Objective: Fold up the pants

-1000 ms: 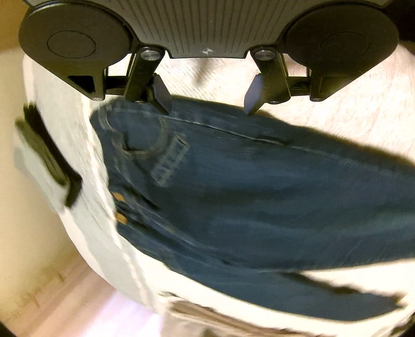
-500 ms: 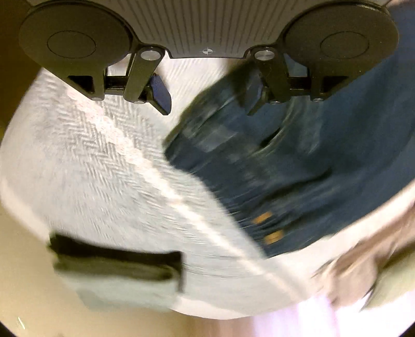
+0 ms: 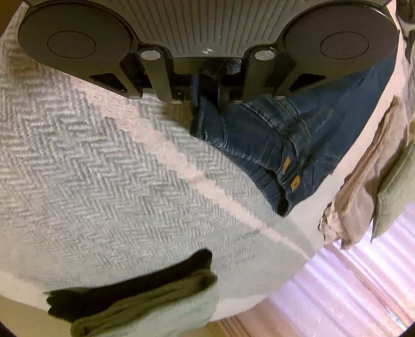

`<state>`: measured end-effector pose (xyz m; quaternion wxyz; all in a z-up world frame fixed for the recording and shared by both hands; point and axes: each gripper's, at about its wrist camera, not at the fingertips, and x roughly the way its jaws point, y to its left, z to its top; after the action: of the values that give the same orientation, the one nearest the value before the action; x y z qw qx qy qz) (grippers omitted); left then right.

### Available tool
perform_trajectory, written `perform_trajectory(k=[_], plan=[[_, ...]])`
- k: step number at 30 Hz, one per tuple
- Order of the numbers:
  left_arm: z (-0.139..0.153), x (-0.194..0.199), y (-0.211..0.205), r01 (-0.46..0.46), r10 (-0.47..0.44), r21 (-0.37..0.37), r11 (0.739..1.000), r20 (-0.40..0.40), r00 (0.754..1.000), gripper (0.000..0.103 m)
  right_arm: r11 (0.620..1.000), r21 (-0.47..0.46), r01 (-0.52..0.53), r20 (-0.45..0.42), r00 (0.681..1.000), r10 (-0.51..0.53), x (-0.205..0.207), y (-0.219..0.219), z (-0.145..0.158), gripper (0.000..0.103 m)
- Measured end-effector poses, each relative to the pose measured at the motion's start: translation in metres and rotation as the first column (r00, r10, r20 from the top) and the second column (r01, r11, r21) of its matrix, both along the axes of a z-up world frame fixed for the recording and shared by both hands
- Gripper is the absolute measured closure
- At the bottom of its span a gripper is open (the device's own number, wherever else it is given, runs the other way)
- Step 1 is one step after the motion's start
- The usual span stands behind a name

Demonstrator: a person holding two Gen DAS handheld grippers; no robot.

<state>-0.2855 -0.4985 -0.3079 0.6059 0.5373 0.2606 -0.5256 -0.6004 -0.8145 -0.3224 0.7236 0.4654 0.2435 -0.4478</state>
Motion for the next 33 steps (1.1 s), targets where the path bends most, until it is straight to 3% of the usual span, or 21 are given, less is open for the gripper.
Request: perform_trajectory(k=[2, 4, 5, 7, 9, 12, 15, 18, 23, 27, 33], plan=[[0.003, -0.007, -0.008, 0.017, -0.017, -0.007, 1.000, 0.006, 1.000, 0.091, 0.999, 0.011, -0.037, -0.033, 0.999, 0.037, 0.005, -0.003, -0.006, 0.091], [0.006, -0.008, -0.014, 0.007, -0.007, -0.008, 1.000, 0.003, 1.000, 0.091, 0.998, 0.020, -0.053, -0.068, 0.996, 0.054, 0.010, -0.006, -0.005, 0.079], [0.008, -0.008, -0.015, -0.006, 0.006, -0.008, 1.000, 0.003, 1.000, 0.091, 0.999, -0.003, -0.054, -0.120, 0.991, 0.054, 0.012, -0.005, 0.000, 0.061], [0.009, -0.008, -0.016, -0.042, 0.042, -0.009, 0.999, 0.003, 0.999, 0.091, 0.989, -0.118, -0.086, -0.240, 0.969, 0.055, 0.020, 0.000, 0.023, 0.053], [0.013, -0.007, -0.016, -0.075, 0.075, -0.017, 0.997, 0.005, 0.997, 0.091, 0.969, -0.183, -0.164, -0.252, 0.961, 0.115, 0.033, -0.003, 0.039, 0.052], [0.015, 0.000, -0.026, -0.131, 0.130, -0.046, 0.990, -0.020, 0.991, 0.091, 0.928, -0.211, -0.307, -0.203, 0.943, 0.265, 0.066, -0.021, 0.045, 0.052], [0.013, 0.003, -0.053, -0.161, 0.157, -0.091, 0.983, -0.053, 0.986, 0.090, 0.875, -0.221, -0.432, -0.180, 0.899, 0.398, 0.108, -0.050, 0.037, 0.052], [0.008, 0.004, -0.089, -0.167, 0.154, -0.145, 0.975, -0.093, 0.984, 0.085, 0.849, -0.226, -0.479, -0.184, 0.876, 0.445, 0.139, -0.081, 0.021, 0.052], [-0.005, 0.001, -0.159, -0.212, 0.170, -0.224, 0.951, -0.192, 0.967, 0.078, 0.836, -0.163, -0.524, -0.159, 0.850, 0.502, 0.159, -0.113, -0.012, 0.052], [-0.012, -0.010, -0.203, -0.208, 0.148, -0.252, 0.945, -0.238, 0.960, 0.074, 0.848, -0.155, -0.507, -0.117, 0.861, 0.494, 0.151, -0.115, -0.009, 0.079], [-0.018, -0.024, -0.238, -0.212, 0.135, -0.260, 0.942, -0.285, 0.949, 0.074, 0.854, -0.121, -0.506, -0.092, 0.862, 0.498, 0.157, -0.123, -0.008, 0.081]])
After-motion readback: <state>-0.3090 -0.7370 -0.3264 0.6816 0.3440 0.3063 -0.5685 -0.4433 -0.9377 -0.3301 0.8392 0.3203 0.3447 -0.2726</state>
